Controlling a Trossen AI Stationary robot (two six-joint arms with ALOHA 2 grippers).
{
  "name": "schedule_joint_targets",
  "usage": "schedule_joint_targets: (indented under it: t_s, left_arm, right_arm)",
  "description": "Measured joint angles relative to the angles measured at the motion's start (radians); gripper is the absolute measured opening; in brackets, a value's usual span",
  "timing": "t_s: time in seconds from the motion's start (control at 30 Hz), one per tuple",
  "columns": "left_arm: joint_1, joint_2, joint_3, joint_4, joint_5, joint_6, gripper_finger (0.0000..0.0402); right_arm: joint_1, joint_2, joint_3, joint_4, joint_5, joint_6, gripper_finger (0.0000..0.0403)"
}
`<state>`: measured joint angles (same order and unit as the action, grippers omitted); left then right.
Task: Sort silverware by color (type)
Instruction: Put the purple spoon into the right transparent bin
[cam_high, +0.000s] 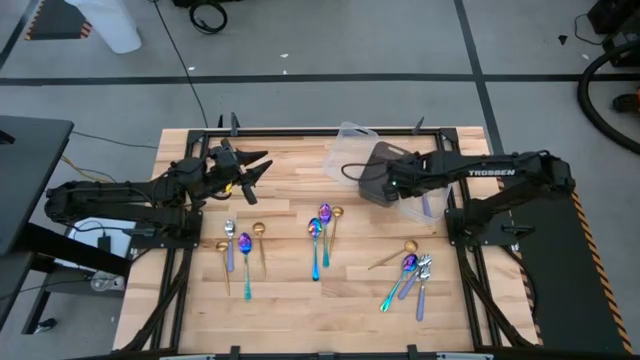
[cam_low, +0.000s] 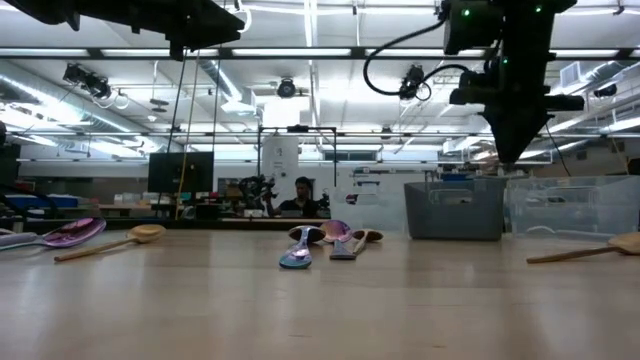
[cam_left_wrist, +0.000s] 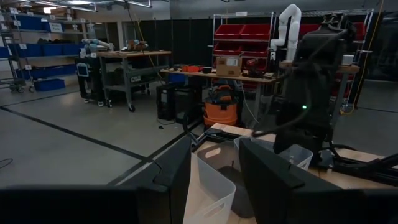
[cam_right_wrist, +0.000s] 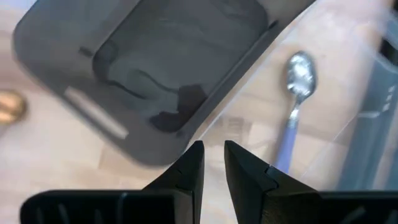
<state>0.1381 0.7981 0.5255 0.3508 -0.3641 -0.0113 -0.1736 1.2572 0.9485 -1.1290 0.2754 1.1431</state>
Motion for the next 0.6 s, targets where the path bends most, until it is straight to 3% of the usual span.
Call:
schedule_joint_targets:
  t_s: [0.6]
  left_arm:
    - [0.0,0.0,0.0,0.0,0.0,-0.002,0.0142]
  right_arm:
    - [0.325,0.0,0.0,0.015,0.018,0.289,0.0074]
